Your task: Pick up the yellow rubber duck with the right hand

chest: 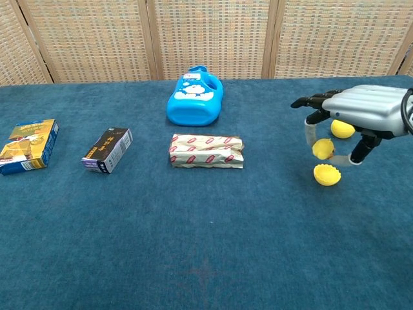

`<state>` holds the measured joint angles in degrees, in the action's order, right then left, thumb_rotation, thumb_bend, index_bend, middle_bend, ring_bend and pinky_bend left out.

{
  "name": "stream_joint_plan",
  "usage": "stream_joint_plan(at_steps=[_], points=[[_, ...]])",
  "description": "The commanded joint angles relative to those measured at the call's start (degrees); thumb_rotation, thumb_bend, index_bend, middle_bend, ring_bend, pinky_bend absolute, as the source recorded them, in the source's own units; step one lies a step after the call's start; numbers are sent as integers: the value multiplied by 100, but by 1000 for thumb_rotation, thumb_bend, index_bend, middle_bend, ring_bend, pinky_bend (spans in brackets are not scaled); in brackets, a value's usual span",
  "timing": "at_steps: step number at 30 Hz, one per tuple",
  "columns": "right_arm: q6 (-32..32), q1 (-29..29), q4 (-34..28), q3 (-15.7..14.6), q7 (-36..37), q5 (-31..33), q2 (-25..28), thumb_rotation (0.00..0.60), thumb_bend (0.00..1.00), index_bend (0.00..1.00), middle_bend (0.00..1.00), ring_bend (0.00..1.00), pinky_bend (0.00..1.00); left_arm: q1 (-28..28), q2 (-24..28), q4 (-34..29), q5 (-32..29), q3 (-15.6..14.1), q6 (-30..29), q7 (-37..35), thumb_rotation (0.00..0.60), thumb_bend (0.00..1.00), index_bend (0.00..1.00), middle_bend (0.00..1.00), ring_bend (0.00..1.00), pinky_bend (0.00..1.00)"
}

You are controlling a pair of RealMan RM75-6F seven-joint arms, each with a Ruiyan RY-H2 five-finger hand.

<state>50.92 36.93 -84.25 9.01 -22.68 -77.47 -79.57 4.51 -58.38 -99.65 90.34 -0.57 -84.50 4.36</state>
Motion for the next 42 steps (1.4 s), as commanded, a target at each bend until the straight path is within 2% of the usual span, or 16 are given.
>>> stream_joint_plan(at_steps=[1,10,33,37,42], points=[[-175,65,257,16,55,217,-45,600,366,531,0,0,63,21,-1,-5,8,-12,46,-1,600,0,0,0,0,0],[-329,172,720,-71,167,422,-290,600,367,531,0,0,65,49,-19,7,-8,-23,104,24,600,0,0,0,0,0],[-395,318,875,-313,157,518,-475,600,360,529,0,0,80,59,-22,1,-52,-18,105,34,600,0,0,0,0,0],[-372,334,863,-339,133,513,-479,600,333,468,0,0,83,63,-16,-5,-51,-22,112,30,600,0,0,0,0,0],[-301,343,845,-372,37,481,-472,600,277,285,0,0,91,59,-12,-8,-54,-24,104,18,600,0,0,0,0,0]])
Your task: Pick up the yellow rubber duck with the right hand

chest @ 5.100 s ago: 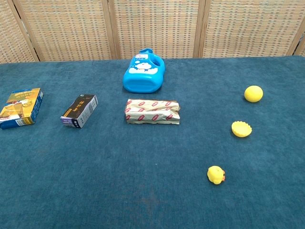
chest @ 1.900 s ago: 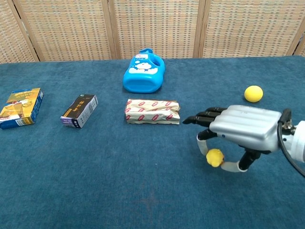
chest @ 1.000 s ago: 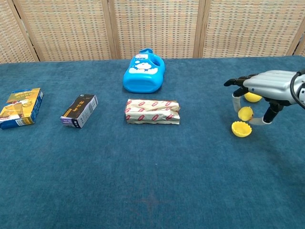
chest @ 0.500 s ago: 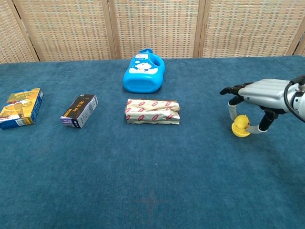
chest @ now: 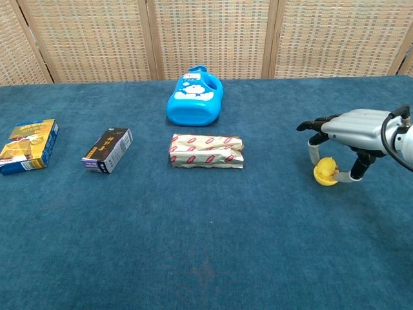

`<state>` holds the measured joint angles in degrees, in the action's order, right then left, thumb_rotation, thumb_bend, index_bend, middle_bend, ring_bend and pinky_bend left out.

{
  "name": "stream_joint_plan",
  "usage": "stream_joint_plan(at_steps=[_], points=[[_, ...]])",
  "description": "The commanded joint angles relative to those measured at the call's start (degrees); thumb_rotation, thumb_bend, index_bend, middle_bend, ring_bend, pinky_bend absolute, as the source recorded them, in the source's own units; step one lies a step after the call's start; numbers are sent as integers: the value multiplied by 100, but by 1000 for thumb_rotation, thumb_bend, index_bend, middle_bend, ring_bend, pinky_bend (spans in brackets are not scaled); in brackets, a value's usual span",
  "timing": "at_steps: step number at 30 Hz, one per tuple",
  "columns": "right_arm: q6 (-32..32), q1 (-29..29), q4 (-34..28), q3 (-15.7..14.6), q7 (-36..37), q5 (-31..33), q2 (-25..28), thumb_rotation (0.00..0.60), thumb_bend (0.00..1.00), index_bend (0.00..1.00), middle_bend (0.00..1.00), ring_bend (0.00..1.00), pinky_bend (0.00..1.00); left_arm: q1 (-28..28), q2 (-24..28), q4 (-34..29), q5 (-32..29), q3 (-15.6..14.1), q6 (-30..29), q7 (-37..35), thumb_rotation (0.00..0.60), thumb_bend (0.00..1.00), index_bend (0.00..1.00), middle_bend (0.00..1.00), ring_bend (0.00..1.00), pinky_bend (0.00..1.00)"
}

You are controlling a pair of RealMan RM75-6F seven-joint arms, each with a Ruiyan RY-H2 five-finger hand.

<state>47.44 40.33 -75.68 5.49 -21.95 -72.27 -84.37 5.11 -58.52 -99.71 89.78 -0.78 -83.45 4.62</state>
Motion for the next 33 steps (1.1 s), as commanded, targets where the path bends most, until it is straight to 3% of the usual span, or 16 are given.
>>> stream_joint_plan(at_steps=[1,10,16,21,26,33], points=[[86,-2,-12,-32,-52,-70,17,600,275,266,0,0,92,0,6,-2,4,-5,1,-19,600,0,0,0,0,0],[250,-56,-135,-70,-103,-92,131,600,274,213,0,0,95,3,23,-13,22,-16,3,-34,600,0,0,0,0,0],[618,-242,-551,-129,-62,-250,433,600,234,203,0,0,95,-8,41,-22,42,-17,-33,-72,600,0,0,0,0,0],[1588,-840,-1359,-361,139,-698,1110,600,14,23,0,0,25,-34,47,1,18,13,-107,-116,600,0,0,0,0,0],[3021,-1737,-1787,-670,376,-1271,1569,600,0,0,0,0,0,-76,6,50,20,41,-218,-103,600,0,0,0,0,0],[4257,-2575,-1309,-853,1090,-1781,1448,600,0,0,0,0,0,-159,28,90,166,-20,-370,-203,600,0,0,0,0,0]])
